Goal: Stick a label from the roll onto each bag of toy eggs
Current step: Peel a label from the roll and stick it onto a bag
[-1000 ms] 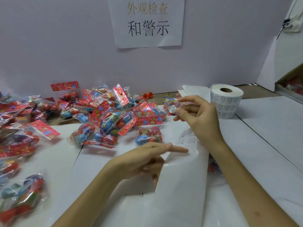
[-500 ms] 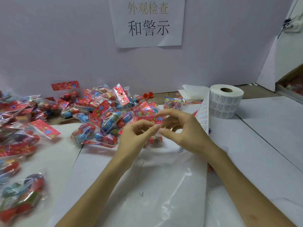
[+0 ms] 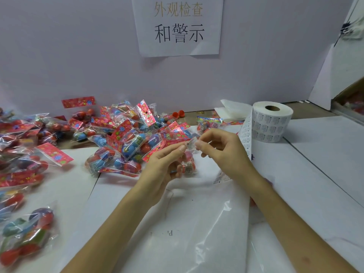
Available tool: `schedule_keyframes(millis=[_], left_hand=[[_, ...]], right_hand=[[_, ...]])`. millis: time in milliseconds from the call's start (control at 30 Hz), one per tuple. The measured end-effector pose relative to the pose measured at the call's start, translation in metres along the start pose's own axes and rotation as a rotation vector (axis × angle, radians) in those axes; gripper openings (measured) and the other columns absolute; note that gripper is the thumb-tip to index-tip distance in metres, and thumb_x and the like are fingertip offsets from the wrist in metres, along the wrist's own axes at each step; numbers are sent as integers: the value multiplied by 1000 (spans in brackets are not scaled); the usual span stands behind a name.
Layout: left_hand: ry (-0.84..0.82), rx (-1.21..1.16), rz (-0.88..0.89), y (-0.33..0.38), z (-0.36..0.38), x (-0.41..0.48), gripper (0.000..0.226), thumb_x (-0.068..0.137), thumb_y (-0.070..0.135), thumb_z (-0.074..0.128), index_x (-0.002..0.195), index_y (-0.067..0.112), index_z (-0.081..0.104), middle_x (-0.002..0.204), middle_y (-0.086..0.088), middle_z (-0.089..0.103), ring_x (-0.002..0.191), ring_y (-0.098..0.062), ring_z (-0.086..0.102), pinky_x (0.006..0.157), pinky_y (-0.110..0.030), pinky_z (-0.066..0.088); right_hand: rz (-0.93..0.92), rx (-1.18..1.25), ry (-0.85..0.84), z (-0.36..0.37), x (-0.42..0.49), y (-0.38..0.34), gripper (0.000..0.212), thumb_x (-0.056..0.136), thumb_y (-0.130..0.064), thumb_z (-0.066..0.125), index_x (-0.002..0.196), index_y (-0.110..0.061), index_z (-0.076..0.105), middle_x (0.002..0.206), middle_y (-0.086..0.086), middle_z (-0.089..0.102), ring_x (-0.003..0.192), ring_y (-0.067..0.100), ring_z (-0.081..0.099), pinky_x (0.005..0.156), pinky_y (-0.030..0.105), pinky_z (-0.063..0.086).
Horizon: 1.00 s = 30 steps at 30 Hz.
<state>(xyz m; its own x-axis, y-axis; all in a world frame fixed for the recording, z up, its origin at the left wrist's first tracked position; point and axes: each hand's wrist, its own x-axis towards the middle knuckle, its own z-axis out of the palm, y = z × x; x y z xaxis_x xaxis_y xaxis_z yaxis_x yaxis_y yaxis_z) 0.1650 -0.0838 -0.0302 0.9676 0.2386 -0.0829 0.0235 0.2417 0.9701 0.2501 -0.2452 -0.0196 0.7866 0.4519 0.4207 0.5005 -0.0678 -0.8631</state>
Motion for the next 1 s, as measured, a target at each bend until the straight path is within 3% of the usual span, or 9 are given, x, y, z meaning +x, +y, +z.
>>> schedule_keyframes(millis=[133,267,367,467,533,633,700,867,1000], left_hand=[[97,146,134,-3,1,1,33,78,47,68,103,28,81,79,0,72,66,-17,57,58,-28,51],[80,264,237,-3,0,2,28,90,41,67,115,31,75,91,5,76,57,-13,59,65,-35,57],[10,323,256,0,-2,0,21,81,45,71,94,32,80,86,4,76,61,-8,60,60,-26,53],[-53,359,241,-2,-3,1,8,86,31,76,80,29,81,74,3,74,62,-7,60,57,-21,49],[-50,352,219,-4,-4,1,14,90,24,76,78,30,81,74,2,74,62,-8,59,58,-23,49],[-21,288,190,-4,-6,3,9,88,23,77,86,30,83,84,-5,77,67,-15,61,62,-29,51],[2,227,171,-3,-5,2,16,80,32,79,95,32,82,92,-3,80,72,-19,64,65,-33,51],[11,224,133,-3,-4,3,35,75,40,75,108,33,78,102,5,80,95,-20,74,63,-27,53],[-1,222,125,-4,-4,3,22,88,28,75,109,33,78,100,0,80,81,-15,70,58,-21,51]], right_hand=[[-22,-30,-59,3,-2,-1,18,96,-13,67,81,-21,64,76,-3,68,68,17,66,66,26,50],[-58,-106,-98,3,-4,0,22,97,-11,65,79,-22,60,69,-14,61,65,15,64,63,22,49],[-128,-201,-106,2,-5,0,13,92,-19,64,79,-18,60,71,-12,61,68,15,63,63,22,49],[-160,-263,-66,3,-5,2,9,89,-26,64,81,-23,62,75,-15,63,70,12,63,61,15,47],[-137,-292,-47,3,-4,5,6,92,-28,68,96,-26,64,84,-15,66,69,10,64,62,16,49],[12,-220,-16,3,-1,8,22,93,-30,71,112,-28,60,94,-10,67,66,12,66,64,22,53],[57,-179,15,1,1,9,8,94,-29,71,98,-24,67,89,-9,69,64,12,68,61,18,47],[68,-83,10,3,1,6,8,92,-21,73,85,-22,70,81,-8,71,61,13,68,59,16,45],[56,-69,39,3,0,6,8,91,-18,74,86,-22,70,82,-6,72,62,14,68,63,24,51]])
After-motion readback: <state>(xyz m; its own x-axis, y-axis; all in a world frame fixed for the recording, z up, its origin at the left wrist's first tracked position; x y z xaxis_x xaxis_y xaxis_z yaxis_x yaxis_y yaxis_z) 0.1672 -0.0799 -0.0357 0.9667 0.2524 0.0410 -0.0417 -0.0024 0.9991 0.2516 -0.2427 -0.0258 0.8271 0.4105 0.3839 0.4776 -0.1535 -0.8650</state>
